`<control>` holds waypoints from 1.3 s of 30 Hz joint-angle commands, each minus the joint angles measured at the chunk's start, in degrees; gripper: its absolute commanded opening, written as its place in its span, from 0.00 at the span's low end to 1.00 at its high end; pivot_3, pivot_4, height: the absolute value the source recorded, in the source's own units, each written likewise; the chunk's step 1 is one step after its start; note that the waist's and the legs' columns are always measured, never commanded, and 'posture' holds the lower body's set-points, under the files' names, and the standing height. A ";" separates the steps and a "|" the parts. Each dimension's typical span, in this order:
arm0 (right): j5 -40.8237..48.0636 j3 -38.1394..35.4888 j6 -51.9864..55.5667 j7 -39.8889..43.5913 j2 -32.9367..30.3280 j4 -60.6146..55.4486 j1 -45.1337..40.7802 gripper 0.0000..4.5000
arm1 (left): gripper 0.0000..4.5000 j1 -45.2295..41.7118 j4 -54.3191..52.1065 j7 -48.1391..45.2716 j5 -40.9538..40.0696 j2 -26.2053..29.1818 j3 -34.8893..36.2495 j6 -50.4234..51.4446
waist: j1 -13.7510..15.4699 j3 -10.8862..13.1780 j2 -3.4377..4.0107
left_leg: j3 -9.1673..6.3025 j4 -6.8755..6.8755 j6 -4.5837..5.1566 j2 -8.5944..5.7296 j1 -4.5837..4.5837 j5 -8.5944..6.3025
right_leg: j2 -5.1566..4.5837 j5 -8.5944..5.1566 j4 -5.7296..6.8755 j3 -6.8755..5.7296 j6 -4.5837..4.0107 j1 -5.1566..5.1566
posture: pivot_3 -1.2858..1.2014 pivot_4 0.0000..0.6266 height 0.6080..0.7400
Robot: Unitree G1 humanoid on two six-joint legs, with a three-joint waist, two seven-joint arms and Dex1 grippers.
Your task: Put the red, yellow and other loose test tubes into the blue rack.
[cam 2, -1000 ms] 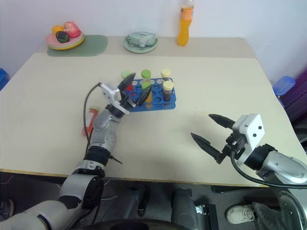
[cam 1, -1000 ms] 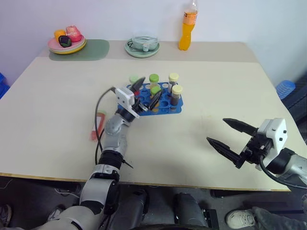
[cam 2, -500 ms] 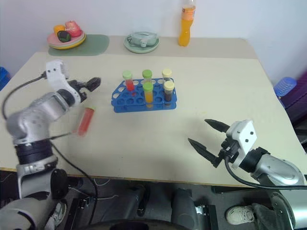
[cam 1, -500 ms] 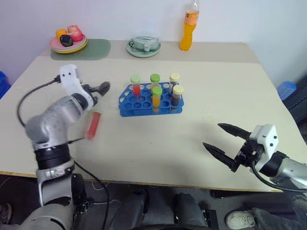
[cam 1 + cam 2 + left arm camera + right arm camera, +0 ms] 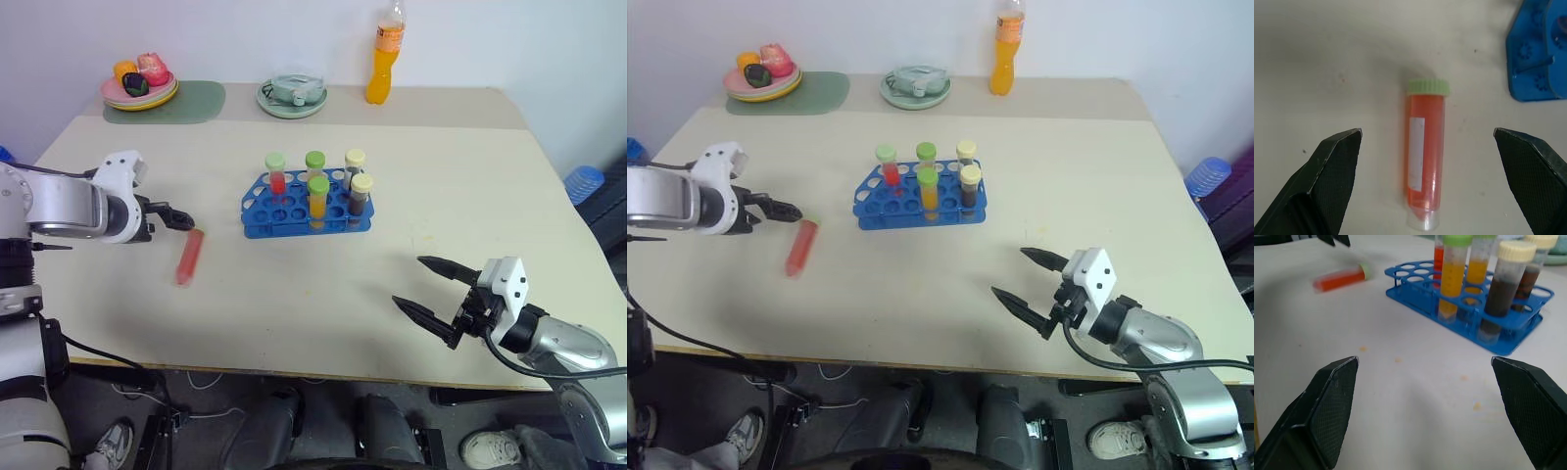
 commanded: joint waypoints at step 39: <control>-0.69 0.04 -1.47 -0.04 -0.84 0.88 -2.10 1.00 | 0.19 5.89 -0.42 15.84 8.97 -12.44 9.89 -1.53 | -1.46 -0.11 0.02 | 0.94 -0.10 -0.10 0.10 0.09 0.07 | 0.02 0.00 0.50 0.93 0.01 -0.28 | 0.52 0.24 1.00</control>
